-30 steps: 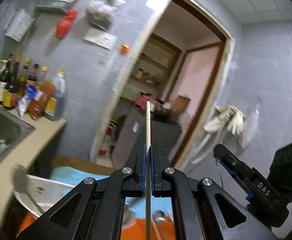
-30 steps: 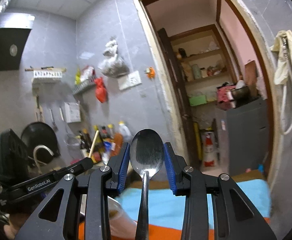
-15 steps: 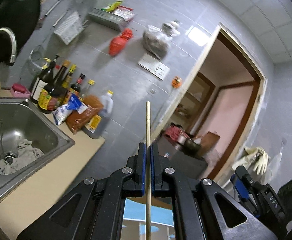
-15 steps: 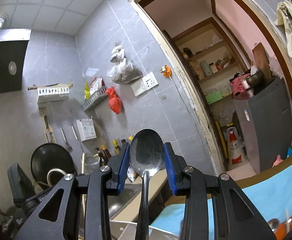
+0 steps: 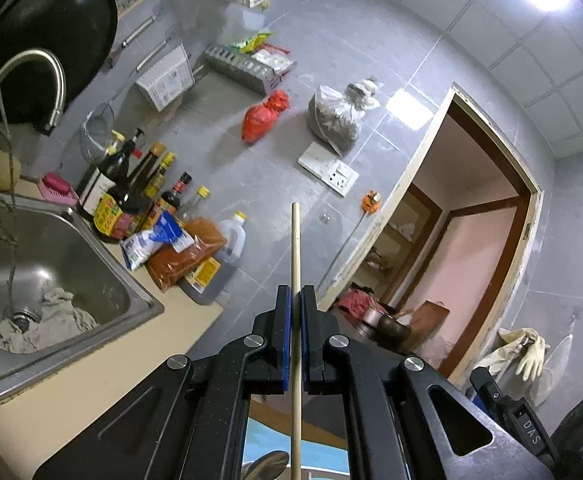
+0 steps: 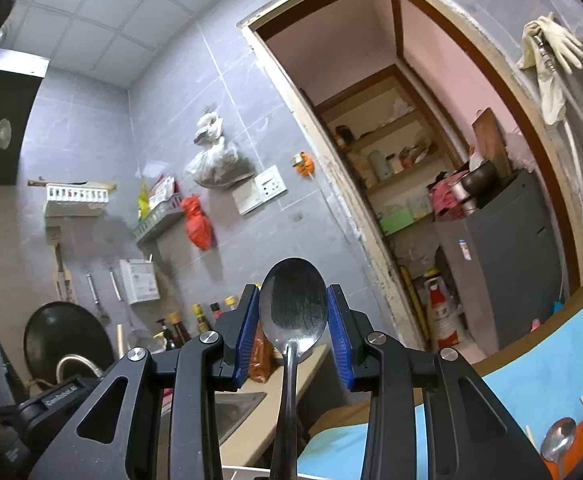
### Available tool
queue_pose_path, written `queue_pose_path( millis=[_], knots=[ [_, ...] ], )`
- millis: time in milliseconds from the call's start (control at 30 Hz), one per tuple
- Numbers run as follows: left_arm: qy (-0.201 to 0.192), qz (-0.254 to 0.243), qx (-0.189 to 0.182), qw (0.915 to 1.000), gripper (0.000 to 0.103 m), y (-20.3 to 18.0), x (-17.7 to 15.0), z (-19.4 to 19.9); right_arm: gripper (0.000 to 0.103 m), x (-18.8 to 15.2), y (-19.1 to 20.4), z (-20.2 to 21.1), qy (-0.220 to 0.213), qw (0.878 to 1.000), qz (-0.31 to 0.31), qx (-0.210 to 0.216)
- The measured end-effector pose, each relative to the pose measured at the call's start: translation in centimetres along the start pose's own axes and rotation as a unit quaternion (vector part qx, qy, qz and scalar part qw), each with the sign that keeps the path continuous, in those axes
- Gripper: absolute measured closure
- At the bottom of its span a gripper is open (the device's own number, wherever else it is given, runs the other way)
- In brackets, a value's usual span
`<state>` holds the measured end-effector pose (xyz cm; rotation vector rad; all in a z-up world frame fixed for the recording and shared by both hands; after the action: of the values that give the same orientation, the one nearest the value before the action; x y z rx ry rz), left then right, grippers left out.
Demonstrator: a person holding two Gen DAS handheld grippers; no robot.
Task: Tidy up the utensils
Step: 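Lift the chopstick and spoon and carry them over the white basket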
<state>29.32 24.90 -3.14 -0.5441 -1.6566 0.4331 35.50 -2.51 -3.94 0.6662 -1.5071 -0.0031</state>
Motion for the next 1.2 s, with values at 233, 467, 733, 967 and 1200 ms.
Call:
queue_pose_path(
  millis=[233,467,733,967,1200],
  knots=[
    [-0.034,-0.023,-0.002,0.9991,0.101,-0.1,-0.5,0.6,0.071,-1.9,0.6,0.3,-0.015,0.999,0.042,-0.014],
    [-0.051,-0.02,-0.015,0.9984,0.101,0.2,-1.0,0.7,0.071,-3.3,1.4,0.8,-0.03,0.995,0.09,-0.02],
    [-0.061,-0.037,-0.035,0.9968,0.101,-1.3,-1.0,0.6,0.071,-3.5,1.6,1.2,-0.046,0.992,0.115,-0.023],
    [-0.071,-0.055,-0.05,0.9947,0.101,-2.2,-1.5,0.3,0.071,-3.7,1.9,1.4,-0.055,0.99,0.127,-0.017],
    [-0.076,-0.066,-0.039,0.9942,0.101,-1.9,-2.5,0.4,0.071,-4.1,2.1,1.8,-0.061,0.988,0.142,-0.013]
  ],
)
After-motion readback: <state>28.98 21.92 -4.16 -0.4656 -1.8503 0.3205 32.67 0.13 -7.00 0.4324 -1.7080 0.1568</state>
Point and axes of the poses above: each gripper's, at about its wrist camera, not at the fingertips, and z roughly against the way its jaws point, y to its left, x to its top, the point moved 5 cm from there along -z, roughly the way its jaws point, and after that the axes turned 7 degrees about -x, right-handed, at the moved point
